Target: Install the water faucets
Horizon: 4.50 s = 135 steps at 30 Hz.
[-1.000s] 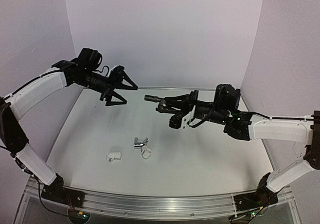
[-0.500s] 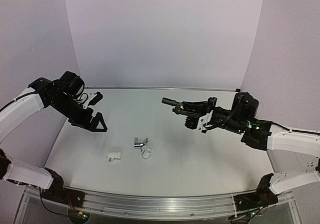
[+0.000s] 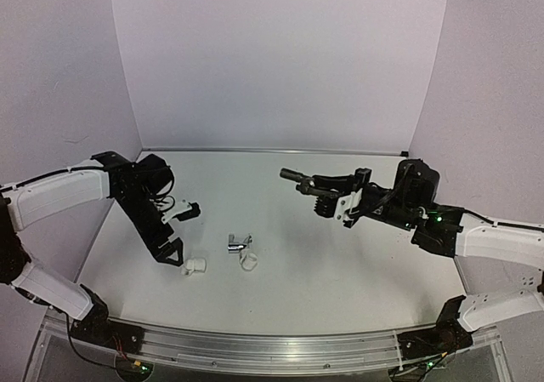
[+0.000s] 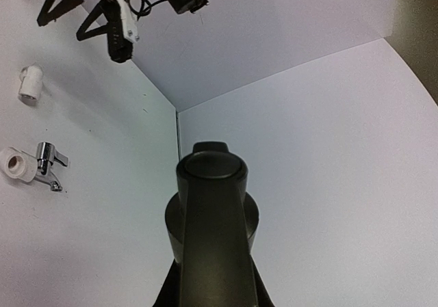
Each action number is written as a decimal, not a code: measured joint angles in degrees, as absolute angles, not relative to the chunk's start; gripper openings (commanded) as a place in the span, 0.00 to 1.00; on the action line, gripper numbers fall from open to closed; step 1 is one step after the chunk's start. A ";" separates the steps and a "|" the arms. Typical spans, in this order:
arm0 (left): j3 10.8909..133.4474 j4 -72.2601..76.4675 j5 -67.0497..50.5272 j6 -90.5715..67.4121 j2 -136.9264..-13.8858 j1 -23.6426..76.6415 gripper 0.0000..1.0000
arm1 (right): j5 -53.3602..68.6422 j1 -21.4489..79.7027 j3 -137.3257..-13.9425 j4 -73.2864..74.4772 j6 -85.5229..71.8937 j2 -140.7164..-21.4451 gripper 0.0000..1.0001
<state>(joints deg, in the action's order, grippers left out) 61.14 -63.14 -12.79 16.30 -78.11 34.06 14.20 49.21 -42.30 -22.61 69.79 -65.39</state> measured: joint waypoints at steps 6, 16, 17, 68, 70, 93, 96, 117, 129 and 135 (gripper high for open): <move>54.21 -57.99 -9.63 21.90 -78.20 37.58 0.98 | 13.54 49.21 -42.30 -21.97 69.38 -65.09 0.00; 51.72 -47.15 -7.77 28.89 -84.11 39.27 0.93 | 13.10 49.21 -42.30 -20.02 69.38 -64.42 0.00; 51.72 -46.17 -7.77 29.31 -85.01 39.58 0.93 | 13.07 49.21 -42.30 -19.61 69.38 -64.22 0.00; 76.21 -36.77 -5.06 32.13 -70.00 60.06 0.00 | 32.43 49.21 -71.05 16.69 58.03 -65.75 0.00; 77.63 -39.24 -2.09 33.94 -70.22 64.71 0.00 | 35.35 49.21 -72.09 19.42 58.14 -65.31 0.00; 78.97 -36.96 -2.15 26.09 -71.03 72.59 0.00 | 32.92 54.71 -67.15 15.65 77.91 -61.73 0.00; 79.94 -36.98 -4.05 23.85 -71.55 71.79 0.00 | 31.89 55.28 -63.73 12.42 80.94 -61.44 0.00; 79.81 -35.94 -7.39 12.27 -71.42 67.42 0.00 | 30.04 56.36 -61.25 5.28 89.72 -59.96 0.00; 79.83 -36.08 -9.98 13.03 -71.42 67.35 0.00 | 31.25 56.36 -61.25 5.28 91.42 -59.99 0.00; 79.83 -35.99 -10.65 13.60 -71.42 67.35 0.00 | 32.61 56.36 -61.23 5.31 91.98 -60.07 0.00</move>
<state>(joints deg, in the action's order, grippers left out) 79.83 -35.99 -10.65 13.60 -71.42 67.35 32.61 56.36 -61.23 5.31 91.98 -60.07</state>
